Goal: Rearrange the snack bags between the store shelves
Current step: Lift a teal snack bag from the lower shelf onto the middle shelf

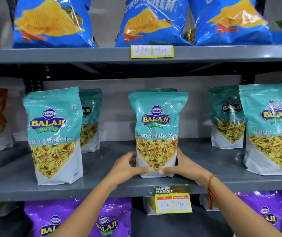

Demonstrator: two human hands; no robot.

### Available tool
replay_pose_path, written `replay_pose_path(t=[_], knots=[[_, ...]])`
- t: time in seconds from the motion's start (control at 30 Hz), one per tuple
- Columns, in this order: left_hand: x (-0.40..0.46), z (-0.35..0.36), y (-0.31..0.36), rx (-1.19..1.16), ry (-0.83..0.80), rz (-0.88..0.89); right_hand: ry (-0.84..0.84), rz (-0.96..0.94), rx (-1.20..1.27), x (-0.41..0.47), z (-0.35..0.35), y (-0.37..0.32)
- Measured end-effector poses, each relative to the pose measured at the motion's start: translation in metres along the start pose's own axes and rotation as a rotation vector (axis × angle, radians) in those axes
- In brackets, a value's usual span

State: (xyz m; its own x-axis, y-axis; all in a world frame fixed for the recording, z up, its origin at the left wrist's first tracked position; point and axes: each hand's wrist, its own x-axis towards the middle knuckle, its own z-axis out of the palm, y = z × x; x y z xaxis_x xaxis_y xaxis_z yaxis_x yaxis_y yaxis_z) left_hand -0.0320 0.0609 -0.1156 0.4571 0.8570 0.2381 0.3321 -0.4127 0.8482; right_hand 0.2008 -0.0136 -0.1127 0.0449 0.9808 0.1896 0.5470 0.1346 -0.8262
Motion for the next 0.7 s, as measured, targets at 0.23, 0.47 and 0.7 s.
replay_pose_path(t=[0.23,0.47,0.7], knots=[[0.008,0.019,0.008,0.023,0.032,0.01,-0.02,-0.008,-0.022,-0.009,-0.024,0.006],[-0.002,0.026,0.008,0.039,0.096,0.003,0.132,-0.037,0.041,-0.023,-0.018,0.005],[-0.062,0.011,0.023,-0.072,0.532,0.105,0.782,-0.408,0.002,-0.073,0.04,-0.047]])
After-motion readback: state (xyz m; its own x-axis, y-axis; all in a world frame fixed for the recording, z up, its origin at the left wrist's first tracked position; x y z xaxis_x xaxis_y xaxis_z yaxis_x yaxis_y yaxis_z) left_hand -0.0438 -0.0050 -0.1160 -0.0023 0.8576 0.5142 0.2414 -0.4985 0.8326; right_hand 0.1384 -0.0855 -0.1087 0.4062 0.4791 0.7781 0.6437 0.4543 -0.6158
